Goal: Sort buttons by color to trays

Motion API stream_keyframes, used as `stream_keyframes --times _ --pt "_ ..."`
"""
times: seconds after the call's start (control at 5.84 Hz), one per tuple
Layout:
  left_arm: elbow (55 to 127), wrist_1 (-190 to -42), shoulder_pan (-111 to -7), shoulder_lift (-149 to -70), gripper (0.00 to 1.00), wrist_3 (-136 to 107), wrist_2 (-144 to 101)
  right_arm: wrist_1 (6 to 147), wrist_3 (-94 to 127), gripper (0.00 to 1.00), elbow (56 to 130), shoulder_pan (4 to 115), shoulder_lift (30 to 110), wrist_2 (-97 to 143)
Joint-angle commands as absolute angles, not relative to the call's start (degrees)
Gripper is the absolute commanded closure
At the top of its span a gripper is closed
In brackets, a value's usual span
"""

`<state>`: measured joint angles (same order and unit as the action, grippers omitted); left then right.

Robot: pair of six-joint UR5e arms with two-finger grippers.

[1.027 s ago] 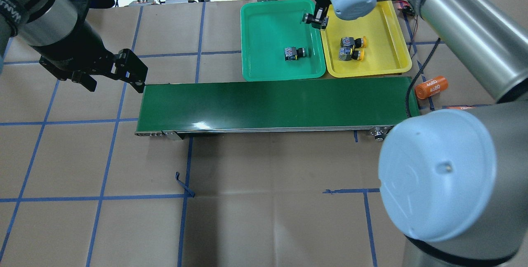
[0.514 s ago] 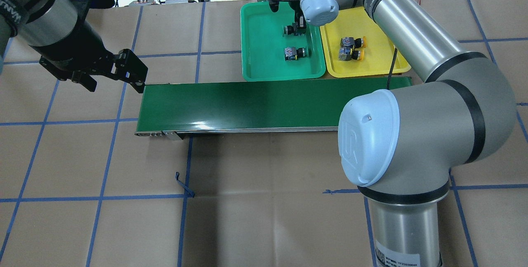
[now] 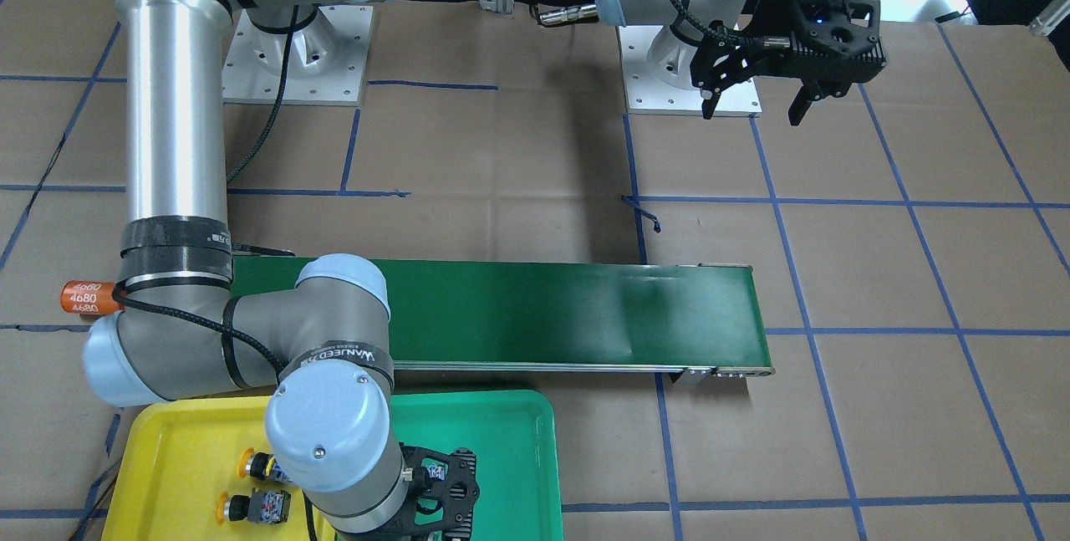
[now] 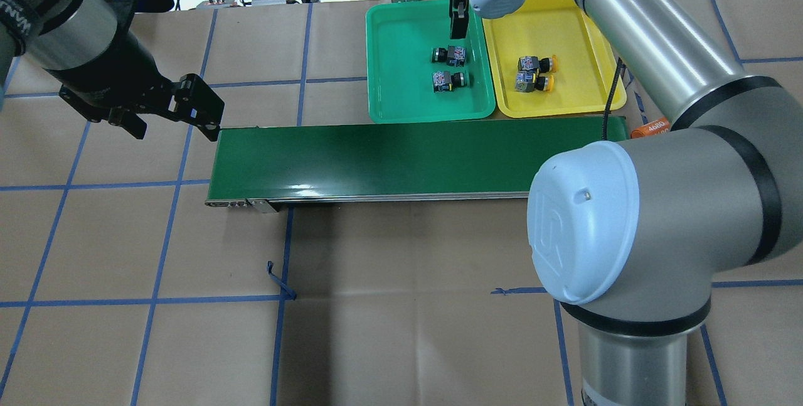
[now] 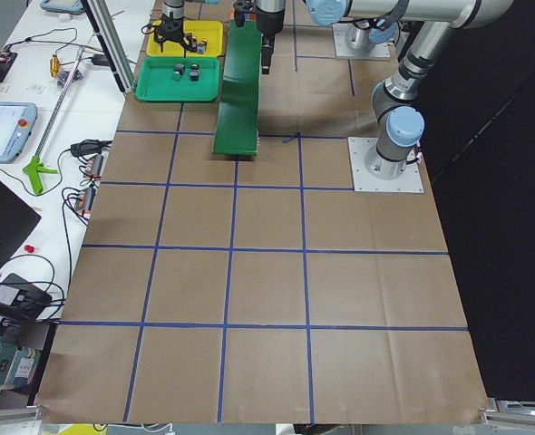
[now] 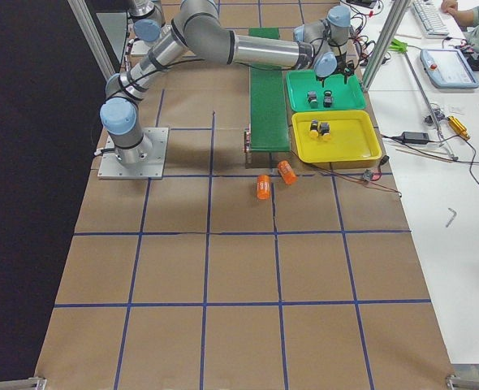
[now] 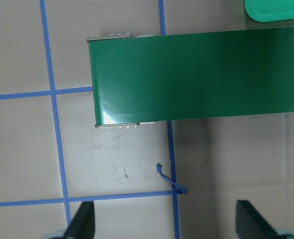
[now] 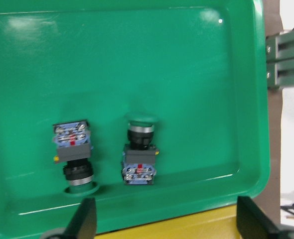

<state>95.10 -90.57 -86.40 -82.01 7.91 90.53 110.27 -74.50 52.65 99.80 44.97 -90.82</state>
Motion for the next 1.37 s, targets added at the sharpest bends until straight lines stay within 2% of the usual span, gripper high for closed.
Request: stream_keyframes --times 0.0,0.51,0.86,1.03,1.2 --pt "95.1 -90.6 -86.4 -82.0 0.02 7.9 90.5 94.0 -52.2 0.0 53.0 99.2 54.7 -93.5" --pt "95.1 -90.6 -86.4 -81.9 0.02 8.0 90.6 69.2 -21.8 0.0 53.0 90.8 65.4 -92.6" --pt "95.1 -90.6 -86.4 -81.9 0.02 8.0 90.6 63.6 -9.4 0.06 54.0 88.9 70.3 -91.9" --pt "95.1 -90.6 -86.4 -81.9 0.02 8.0 90.6 63.4 -5.7 0.08 60.3 89.5 74.8 -88.7" --pt "95.1 -90.6 -86.4 -81.9 0.02 8.0 90.6 68.3 -3.5 0.08 72.0 90.3 81.9 -88.0"
